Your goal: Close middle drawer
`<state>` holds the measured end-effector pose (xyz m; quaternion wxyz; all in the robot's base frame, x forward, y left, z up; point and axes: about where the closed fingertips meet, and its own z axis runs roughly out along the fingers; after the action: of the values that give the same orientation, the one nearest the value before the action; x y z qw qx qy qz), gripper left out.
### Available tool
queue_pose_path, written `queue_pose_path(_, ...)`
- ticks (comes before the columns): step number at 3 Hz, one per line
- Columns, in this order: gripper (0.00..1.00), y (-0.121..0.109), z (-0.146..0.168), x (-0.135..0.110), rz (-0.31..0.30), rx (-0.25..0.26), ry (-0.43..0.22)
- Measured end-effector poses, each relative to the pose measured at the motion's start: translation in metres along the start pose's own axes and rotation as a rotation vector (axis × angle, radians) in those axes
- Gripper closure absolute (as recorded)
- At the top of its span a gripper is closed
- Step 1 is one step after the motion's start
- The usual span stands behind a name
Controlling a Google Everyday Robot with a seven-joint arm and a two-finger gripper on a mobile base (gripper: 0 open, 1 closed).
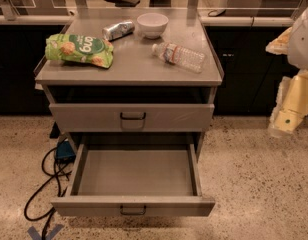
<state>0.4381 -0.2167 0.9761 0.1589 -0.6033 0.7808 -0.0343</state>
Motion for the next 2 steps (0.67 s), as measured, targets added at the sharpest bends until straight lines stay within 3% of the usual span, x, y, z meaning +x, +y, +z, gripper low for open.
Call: queue_pose_path(2, 0.00, 0.0089, 0.0055, 0.0011, -0.025, 0.014, 0.004)
